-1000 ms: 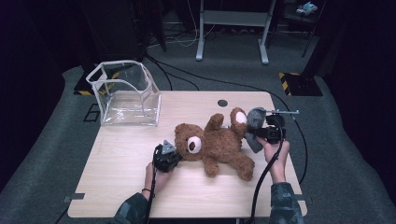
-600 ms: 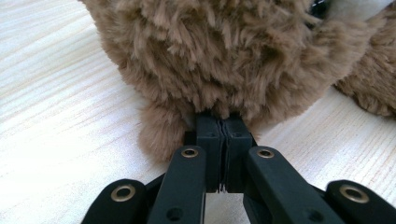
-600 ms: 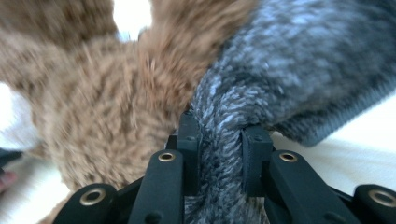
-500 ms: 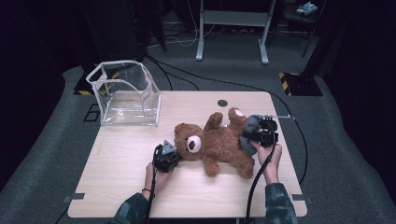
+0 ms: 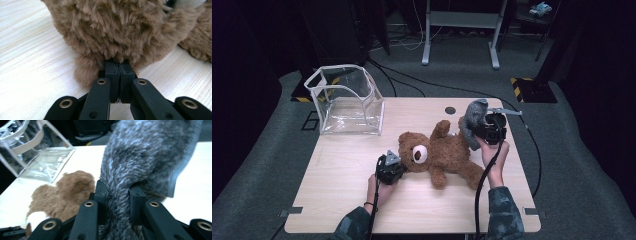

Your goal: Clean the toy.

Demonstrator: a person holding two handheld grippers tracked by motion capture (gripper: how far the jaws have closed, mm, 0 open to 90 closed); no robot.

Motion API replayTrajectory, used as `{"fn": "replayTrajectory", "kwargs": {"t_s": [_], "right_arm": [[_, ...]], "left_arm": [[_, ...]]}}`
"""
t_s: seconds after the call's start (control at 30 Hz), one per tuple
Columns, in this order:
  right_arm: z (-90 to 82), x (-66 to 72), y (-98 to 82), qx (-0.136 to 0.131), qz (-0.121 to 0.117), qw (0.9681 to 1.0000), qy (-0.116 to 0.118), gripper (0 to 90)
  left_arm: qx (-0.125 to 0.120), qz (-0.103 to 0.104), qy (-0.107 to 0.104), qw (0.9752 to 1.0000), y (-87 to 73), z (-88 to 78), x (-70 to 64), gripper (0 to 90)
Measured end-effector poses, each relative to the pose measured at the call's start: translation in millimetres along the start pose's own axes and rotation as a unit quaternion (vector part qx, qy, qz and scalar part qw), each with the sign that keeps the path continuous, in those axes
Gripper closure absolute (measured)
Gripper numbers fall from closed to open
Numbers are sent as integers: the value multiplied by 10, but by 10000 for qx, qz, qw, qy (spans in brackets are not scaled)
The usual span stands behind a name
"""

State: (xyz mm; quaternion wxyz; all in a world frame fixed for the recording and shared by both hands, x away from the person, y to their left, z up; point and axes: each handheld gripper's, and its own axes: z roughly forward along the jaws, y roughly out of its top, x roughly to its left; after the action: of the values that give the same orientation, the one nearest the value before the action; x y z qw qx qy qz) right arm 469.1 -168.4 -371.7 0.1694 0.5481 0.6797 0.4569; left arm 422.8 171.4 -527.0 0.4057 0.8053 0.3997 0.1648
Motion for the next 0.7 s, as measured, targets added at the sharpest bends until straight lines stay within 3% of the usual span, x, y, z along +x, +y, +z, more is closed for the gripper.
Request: {"fn": "replayTrajectory", "kwargs": {"t_s": [0.07,0.13,0.17,0.23,0.27,0.33,0.43,0.53,0.7], "right_arm": [[104,51,-68,382,-108,9992,35,739],[265,62,-184,888,-392,9946,-379,738],[322,52,-245,1054,-416,9922,-513,738],[331,-9,-310,997,-417,9931,-453,739],[286,-11,-317,926,-307,9944,-406,739],[184,41,-296,768,-381,9958,-325,739],[48,241,-245,630,-594,9962,-129,739],[-22,506,-200,551,-884,9945,93,739],[140,979,-216,763,-1372,9865,461,738]], "left_arm": [[1,9,-1,10000,0,-1,2,877],[-3,-6,-7,10000,0,0,2,875],[-3,-9,-8,10000,0,0,2,875],[-2,-18,-15,10000,0,0,4,875],[-1,-20,-15,10000,0,0,3,875],[2,-22,-20,10000,0,0,5,875],[4,-16,-17,10000,0,-1,5,875],[1,-35,-24,10000,0,-1,6,875],[-25,-42,-8,10000,-2,3,4,875]]}}
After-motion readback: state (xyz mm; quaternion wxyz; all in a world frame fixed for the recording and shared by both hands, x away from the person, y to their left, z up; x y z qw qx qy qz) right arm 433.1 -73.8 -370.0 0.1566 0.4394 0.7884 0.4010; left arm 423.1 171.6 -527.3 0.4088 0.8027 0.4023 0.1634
